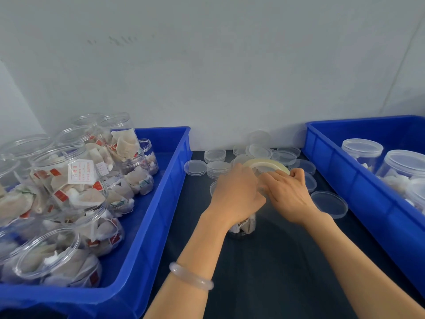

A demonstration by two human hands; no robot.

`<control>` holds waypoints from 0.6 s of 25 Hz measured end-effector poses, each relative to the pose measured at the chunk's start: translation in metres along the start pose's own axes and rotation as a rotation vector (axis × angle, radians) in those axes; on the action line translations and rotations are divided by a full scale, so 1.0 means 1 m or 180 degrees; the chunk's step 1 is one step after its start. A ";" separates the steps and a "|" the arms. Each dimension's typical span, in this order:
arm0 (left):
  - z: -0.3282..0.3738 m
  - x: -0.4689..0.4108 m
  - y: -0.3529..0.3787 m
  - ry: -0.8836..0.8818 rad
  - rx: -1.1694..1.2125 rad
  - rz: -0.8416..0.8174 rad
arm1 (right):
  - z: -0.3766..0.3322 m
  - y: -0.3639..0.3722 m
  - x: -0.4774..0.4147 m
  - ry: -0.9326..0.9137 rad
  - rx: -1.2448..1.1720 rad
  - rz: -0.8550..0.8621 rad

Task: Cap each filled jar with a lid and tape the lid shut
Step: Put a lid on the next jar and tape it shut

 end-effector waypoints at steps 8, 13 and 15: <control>-0.004 0.016 -0.005 0.0095 0.0450 0.0067 | 0.068 -0.029 -0.036 0.0689 -0.0268 0.0105; 0.003 0.012 -0.005 0.0128 0.0252 0.0264 | -0.007 0.002 0.004 -0.0200 0.0045 -0.0306; 0.002 0.017 -0.011 0.0192 0.0291 0.0582 | -0.010 0.022 0.021 -0.0181 -0.0053 -0.0535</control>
Point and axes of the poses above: each hand's wrist, its own x-axis away from the middle knuckle, its own y-axis out of the palm, z = x × y, the point moved 8 cm from there along -x, towards the middle knuckle, and after that the axes turned 10 degrees about y, right-handed, at the moved point
